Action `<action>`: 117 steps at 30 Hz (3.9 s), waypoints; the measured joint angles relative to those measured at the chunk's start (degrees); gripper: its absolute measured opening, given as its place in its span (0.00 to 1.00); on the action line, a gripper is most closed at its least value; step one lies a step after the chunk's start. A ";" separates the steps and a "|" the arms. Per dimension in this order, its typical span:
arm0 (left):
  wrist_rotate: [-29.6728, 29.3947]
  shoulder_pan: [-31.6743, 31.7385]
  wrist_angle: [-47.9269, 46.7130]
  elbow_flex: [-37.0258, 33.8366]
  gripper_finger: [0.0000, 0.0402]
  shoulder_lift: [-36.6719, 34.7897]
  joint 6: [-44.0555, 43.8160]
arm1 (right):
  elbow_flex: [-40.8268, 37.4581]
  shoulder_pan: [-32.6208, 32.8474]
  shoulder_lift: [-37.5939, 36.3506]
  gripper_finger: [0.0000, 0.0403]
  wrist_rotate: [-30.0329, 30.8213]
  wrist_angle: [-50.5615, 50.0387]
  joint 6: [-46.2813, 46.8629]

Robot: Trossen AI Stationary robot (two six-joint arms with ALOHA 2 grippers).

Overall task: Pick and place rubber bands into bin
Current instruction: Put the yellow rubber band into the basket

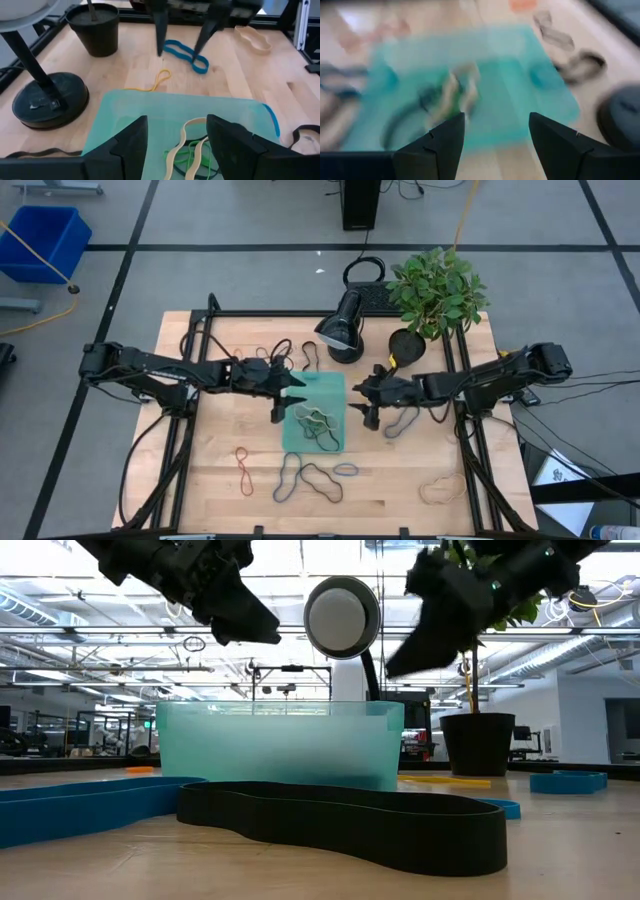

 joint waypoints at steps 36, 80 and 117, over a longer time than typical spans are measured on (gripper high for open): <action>-0.04 0.00 -1.85 0.00 0.53 0.13 -0.42 | -13.15 -4.41 6.51 0.55 -1.86 2.96 8.93; 0.22 -0.02 -3.02 0.00 0.55 0.13 -1.01 | -13.06 -5.14 11.28 0.15 -4.03 -0.96 5.34; 8.24 -0.07 -23.29 0.04 0.56 -7.82 -15.89 | 0.85 -0.34 -10.24 0.00 9.71 13.37 -9.44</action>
